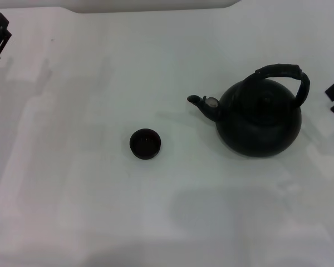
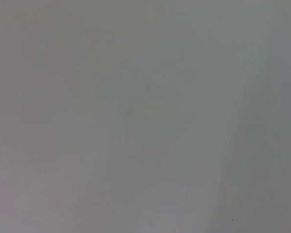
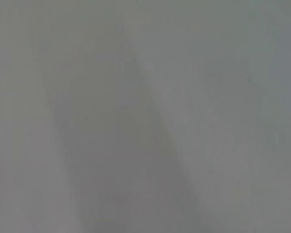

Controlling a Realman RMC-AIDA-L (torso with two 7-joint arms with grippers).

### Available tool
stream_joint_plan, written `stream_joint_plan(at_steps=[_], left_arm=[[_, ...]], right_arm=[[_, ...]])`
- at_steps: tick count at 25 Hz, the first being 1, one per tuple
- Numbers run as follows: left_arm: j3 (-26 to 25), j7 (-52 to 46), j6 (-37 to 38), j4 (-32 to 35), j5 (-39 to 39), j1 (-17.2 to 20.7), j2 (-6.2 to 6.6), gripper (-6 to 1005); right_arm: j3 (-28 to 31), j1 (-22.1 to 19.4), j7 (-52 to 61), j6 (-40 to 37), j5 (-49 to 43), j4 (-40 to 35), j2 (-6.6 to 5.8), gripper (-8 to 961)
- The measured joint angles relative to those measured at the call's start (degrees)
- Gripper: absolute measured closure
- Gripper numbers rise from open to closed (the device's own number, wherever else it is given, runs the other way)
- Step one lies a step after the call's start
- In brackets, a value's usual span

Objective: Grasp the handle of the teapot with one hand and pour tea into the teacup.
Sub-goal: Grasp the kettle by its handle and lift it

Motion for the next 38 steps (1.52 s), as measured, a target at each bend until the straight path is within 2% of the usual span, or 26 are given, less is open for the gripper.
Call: stream_joint_plan(at_steps=[8,15,32,38], left_arm=[[0.6,-0.57,0.03,-0.01,-0.11,0.19,-0.1,106],[0.62,-0.7,0.04,-0.09,-0.11,0.34,-0.11,106],[0.61,-0.71,-0.03,-0.53,-0.26,0.35,-0.11,106],[0.46,-0.71,-0.06,-0.53,-0.29,0.39,-0.07,106]], right_arm=[[-0.96,4.2,0.07,7.62,-3.43,-1.47,0.13,190],[-1.04,5.44,-0.02,11.92,-4.24,-2.99,0.18,192],[-1.01,5.19,-0.27,12.64,-4.35,-2.98,0.13,197],[-0.94,4.98,-0.35,12.2,-4.46,-3.5,0.18,443]])
